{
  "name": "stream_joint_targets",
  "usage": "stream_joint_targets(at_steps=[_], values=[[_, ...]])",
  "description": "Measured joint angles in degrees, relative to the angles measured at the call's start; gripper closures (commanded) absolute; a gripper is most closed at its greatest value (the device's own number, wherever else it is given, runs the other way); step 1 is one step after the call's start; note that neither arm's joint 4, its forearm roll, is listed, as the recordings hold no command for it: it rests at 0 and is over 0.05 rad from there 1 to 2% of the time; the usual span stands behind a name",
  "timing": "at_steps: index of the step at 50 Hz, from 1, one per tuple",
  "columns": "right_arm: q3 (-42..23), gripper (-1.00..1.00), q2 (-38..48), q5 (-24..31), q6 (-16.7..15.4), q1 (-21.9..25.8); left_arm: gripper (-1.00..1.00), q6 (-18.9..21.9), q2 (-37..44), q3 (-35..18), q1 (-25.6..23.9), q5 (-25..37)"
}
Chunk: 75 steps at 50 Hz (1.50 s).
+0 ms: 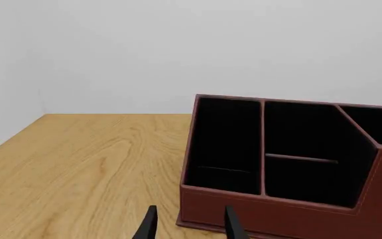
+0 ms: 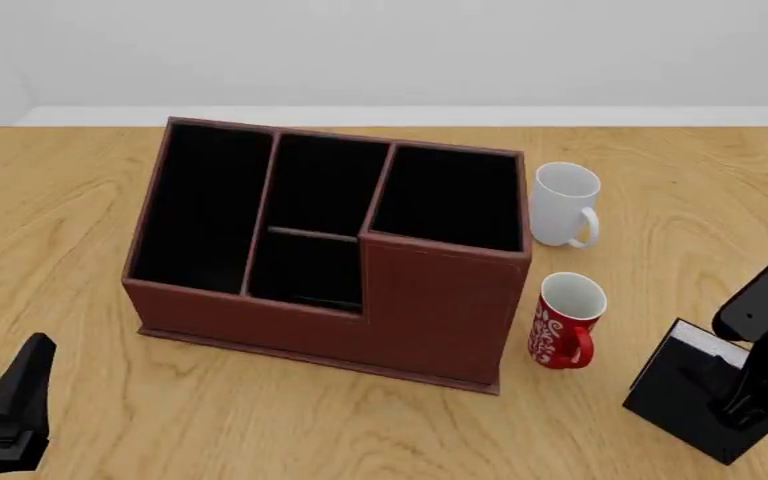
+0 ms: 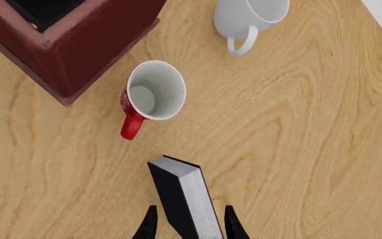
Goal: Pick up the book and place it in the right compartment of the caddy.
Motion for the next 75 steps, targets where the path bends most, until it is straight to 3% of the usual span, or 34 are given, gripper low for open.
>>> stream_joint_targets(at_steps=[32,59,75], values=[[3.06,-1.0,1.72,-2.2,-2.22,-3.98,-1.0,0.0,0.0,0.0,0.0,0.0],[6.19,-1.0,4.14,-5.68,-6.07,-8.97,-1.0,0.0,0.0,0.0,0.0,0.0],[8.21,-1.0,8.08,-9.66,-6.01,-8.57,-1.0,0.0,0.0,0.0,0.0,0.0]])
